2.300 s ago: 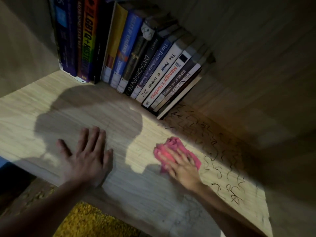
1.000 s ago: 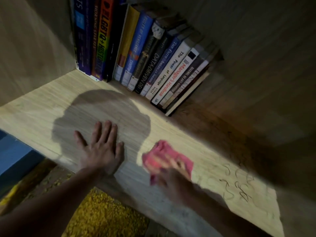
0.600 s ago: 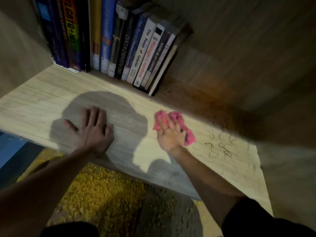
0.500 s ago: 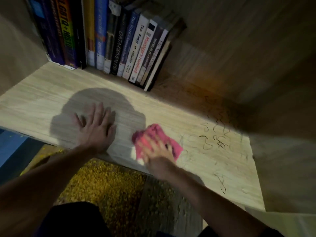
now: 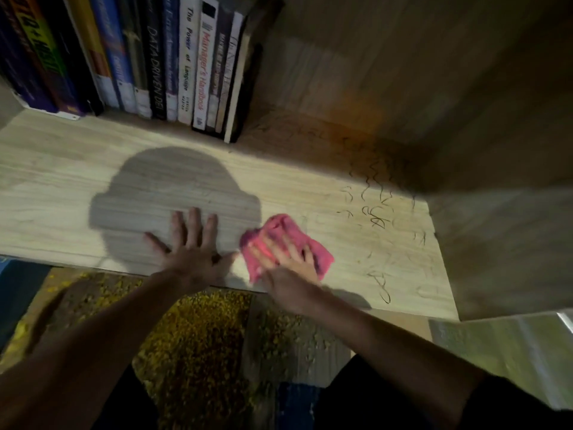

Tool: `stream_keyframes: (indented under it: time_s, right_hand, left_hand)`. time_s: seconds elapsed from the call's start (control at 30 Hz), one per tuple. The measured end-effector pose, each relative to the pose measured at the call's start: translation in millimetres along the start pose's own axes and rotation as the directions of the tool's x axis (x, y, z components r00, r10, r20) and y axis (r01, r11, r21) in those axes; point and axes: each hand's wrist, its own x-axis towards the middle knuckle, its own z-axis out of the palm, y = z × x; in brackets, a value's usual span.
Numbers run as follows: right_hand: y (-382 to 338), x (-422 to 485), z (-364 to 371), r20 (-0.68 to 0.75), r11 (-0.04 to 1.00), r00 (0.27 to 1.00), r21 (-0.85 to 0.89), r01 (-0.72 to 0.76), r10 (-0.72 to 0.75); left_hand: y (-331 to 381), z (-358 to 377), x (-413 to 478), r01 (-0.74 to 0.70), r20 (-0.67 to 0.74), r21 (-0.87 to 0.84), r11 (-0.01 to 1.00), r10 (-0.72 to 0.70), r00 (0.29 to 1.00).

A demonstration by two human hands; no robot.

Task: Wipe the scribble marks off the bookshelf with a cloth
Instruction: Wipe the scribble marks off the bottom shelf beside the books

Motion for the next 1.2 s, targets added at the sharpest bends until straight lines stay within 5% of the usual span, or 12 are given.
stream_keyframes:
  time_s: [0.1,0.17,0.23,0.33,0.47,0.57,0.67,0.73,0.8,1.0,1.07,1.2]
  right_hand:
    - [55,-15,-14,0.126,0.965,0.965,-0.103,0.243,-0.23]
    - [104,-2,-20,0.074,0.983,0.997,-0.177,0.048,-0.035]
    - [121,18,-24,-0.022,0.952,0.952,-0.016,-0.305,0.305]
    - [87,44,-24,-0.061,0.881,0.879,0.073,-0.468,0.473]
    - [45,12,1,-0.153,0.991,0.987,-0.133,0.025,-0.046]
    - [67,-46,22,-0.066,0.981,0.985,-0.123,0.15,-0.159]
    - [132,-62,15,-0.117,0.988,0.99,-0.124,-0.094,0.08]
    - [155,-48,2,-0.097,0.894,0.889,0.095,-0.439,0.447]
    - [138,-31,-8,-0.083,0.753,0.757,0.217,-0.621,0.648]
    - [115,-98,23,-0.121,0.927,0.921,0.116,-0.358,0.371]
    - [158,-117,23,-0.105,0.851,0.847,0.135,-0.508,0.522]
    - [183,-96,16,-0.027,0.551,0.565,0.263,-0.792,0.825]
  left_hand:
    - [-1,-7,2,-0.009,0.072,0.017,1.0,0.007,0.997]
    - [0,-9,3,0.0,0.105,0.02,1.0,-0.002,0.994]
    - [2,-11,4,0.005,0.115,0.011,1.0,-0.006,0.993]
    - [1,-9,5,0.005,0.109,0.007,1.0,-0.006,0.994]
    - [0,-7,6,0.017,0.116,-0.021,1.0,-0.015,0.993]
    - [0,-6,7,0.02,0.121,-0.012,1.0,-0.019,0.992]
    - [-1,-6,4,0.029,0.105,-0.02,0.999,-0.027,0.994]
    - [4,-2,0,0.025,-0.001,-0.03,0.999,-0.025,1.0]
    - [24,6,-2,-0.033,-0.149,-0.01,0.999,0.032,0.988]
    - [106,19,23,-0.212,-0.261,0.034,0.977,0.214,0.941]
    - [107,30,31,-0.207,-0.251,0.067,0.976,0.217,0.943]
    - [101,43,35,-0.186,-0.279,0.076,0.98,0.2,0.939]
